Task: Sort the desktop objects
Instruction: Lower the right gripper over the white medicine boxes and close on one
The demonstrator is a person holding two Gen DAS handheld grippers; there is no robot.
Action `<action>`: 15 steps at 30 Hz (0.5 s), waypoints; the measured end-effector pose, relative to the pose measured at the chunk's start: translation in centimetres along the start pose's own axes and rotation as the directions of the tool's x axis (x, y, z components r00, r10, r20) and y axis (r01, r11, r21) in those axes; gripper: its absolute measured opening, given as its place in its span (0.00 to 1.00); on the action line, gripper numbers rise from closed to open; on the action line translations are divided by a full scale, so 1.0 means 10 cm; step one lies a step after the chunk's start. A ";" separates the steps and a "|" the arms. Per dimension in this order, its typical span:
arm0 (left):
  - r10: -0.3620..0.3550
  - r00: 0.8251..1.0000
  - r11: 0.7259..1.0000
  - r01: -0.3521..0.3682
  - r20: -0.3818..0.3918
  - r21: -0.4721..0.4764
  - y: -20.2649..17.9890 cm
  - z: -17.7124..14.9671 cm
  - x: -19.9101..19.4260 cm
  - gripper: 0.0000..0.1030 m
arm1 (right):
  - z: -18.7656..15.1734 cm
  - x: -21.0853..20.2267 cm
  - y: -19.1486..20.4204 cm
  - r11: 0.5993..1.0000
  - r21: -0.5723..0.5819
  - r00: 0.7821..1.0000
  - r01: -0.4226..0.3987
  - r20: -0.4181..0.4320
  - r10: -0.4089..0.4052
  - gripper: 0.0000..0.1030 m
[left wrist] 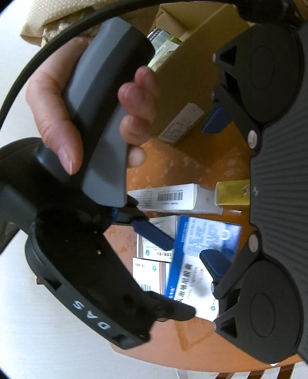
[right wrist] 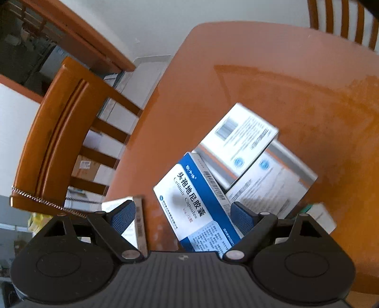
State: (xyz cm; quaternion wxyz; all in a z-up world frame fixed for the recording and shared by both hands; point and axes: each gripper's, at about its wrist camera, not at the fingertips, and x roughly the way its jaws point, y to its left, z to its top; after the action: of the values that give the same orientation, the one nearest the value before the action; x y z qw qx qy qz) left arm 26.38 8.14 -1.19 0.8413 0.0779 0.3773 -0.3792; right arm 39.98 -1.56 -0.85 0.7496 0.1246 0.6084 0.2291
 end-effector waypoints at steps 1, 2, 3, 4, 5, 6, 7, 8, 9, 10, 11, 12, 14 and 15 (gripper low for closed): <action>0.002 1.000 1.000 -0.002 0.000 0.005 -0.02 -0.01 -0.01 1.00 | -0.03 0.01 0.01 1.000 -0.001 1.000 -0.008 -0.014 0.008 0.88; 0.003 1.000 1.000 -0.003 0.000 0.010 -0.03 -0.02 -0.03 1.00 | -0.06 0.01 0.03 1.000 -0.002 1.000 -0.014 -0.022 0.014 0.88; 0.003 1.000 1.000 -0.003 -0.001 0.015 -0.06 -0.03 -0.04 1.00 | -0.09 0.01 0.04 1.000 -0.002 0.999 -0.023 -0.031 0.023 0.88; 0.002 1.000 1.000 -0.002 -0.002 0.017 -0.08 -0.05 -0.06 1.00 | -0.12 0.01 0.06 0.999 0.000 0.999 -0.034 -0.041 0.034 0.88; 0.000 1.000 1.000 0.000 -0.002 0.015 -0.09 -0.07 -0.08 1.00 | -0.15 0.01 0.07 0.999 0.002 0.998 -0.043 -0.051 0.043 0.88; -0.003 1.000 1.000 0.003 -0.003 0.012 -0.11 -0.09 -0.10 1.00 | -0.19 0.01 0.09 0.999 -0.001 0.997 -0.049 -0.061 0.049 0.88; -0.005 1.000 1.000 0.005 -0.003 0.008 -0.12 -0.11 -0.11 1.00 | -0.21 0.00 0.11 0.999 -0.008 0.997 -0.049 -0.067 0.048 0.88; -0.005 1.000 1.000 0.005 -0.004 0.004 -0.12 -0.12 -0.12 1.00 | -0.23 -0.02 0.13 0.999 -0.020 0.997 -0.036 -0.062 0.035 0.88; -0.005 1.000 1.000 0.005 -0.005 -0.001 -0.12 -0.13 -0.13 1.00 | -0.23 -0.05 0.14 0.999 -0.031 0.999 -0.014 -0.047 0.013 0.88; -0.003 1.000 1.000 0.003 -0.006 -0.005 -0.12 -0.14 -0.14 1.00 | -0.22 -0.09 0.13 0.999 -0.034 1.000 0.005 -0.030 -0.006 0.88; 0.002 1.000 1.000 -0.002 -0.004 -0.009 -0.11 -0.14 -0.15 1.00 | -0.20 -0.12 0.12 0.999 -0.030 1.000 0.022 -0.011 -0.022 0.88; 0.005 1.000 1.000 -0.005 -0.002 -0.013 -0.11 -0.14 -0.16 1.00 | -0.18 -0.15 0.08 0.999 -0.015 0.999 0.036 0.002 -0.036 0.88; 0.002 1.000 1.000 -0.002 0.006 -0.020 -0.09 -0.14 -0.18 1.00 | -0.15 -0.19 -0.01 0.998 0.032 0.998 0.054 0.014 -0.054 0.88; 0.001 1.000 1.000 -0.001 0.010 -0.021 -0.09 -0.14 -0.19 1.00 | -0.15 -0.20 -0.04 0.997 0.045 0.998 0.064 0.013 -0.065 0.88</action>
State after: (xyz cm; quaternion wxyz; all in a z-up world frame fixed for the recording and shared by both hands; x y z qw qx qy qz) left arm 24.15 9.16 -0.69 0.8441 0.0673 0.3771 -0.3751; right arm 38.26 -3.08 0.34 0.7580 0.1233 0.6115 0.1904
